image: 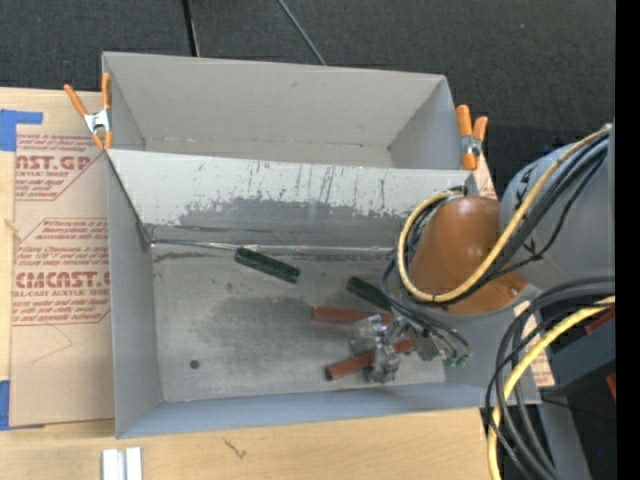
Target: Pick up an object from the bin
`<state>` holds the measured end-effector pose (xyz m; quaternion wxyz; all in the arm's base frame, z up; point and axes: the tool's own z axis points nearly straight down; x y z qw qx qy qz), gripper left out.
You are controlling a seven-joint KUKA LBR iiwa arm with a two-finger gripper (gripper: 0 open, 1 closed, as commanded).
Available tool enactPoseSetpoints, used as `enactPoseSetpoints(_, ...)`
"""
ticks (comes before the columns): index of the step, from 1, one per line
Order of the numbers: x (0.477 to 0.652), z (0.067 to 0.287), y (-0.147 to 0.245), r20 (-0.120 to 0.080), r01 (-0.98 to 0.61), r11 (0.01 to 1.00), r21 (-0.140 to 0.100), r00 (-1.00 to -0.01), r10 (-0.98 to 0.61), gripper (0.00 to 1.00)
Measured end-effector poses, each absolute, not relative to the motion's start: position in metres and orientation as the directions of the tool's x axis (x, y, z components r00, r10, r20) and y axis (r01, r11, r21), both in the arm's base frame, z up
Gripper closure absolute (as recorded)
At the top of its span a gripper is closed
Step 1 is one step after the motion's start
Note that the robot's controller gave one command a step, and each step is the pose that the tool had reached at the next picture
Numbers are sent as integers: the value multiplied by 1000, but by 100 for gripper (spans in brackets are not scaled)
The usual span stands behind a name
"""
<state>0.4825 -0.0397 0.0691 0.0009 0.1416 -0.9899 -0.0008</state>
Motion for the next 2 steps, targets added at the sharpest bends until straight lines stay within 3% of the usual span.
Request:
enactPoseSetpoints(1, 483, 69, -40, 2, -281, 960, 2, -960, -281, 100)
enactPoseSetpoints(2, 497, 253, -24, -9, -288, 958, -3, -958, -288, 100)
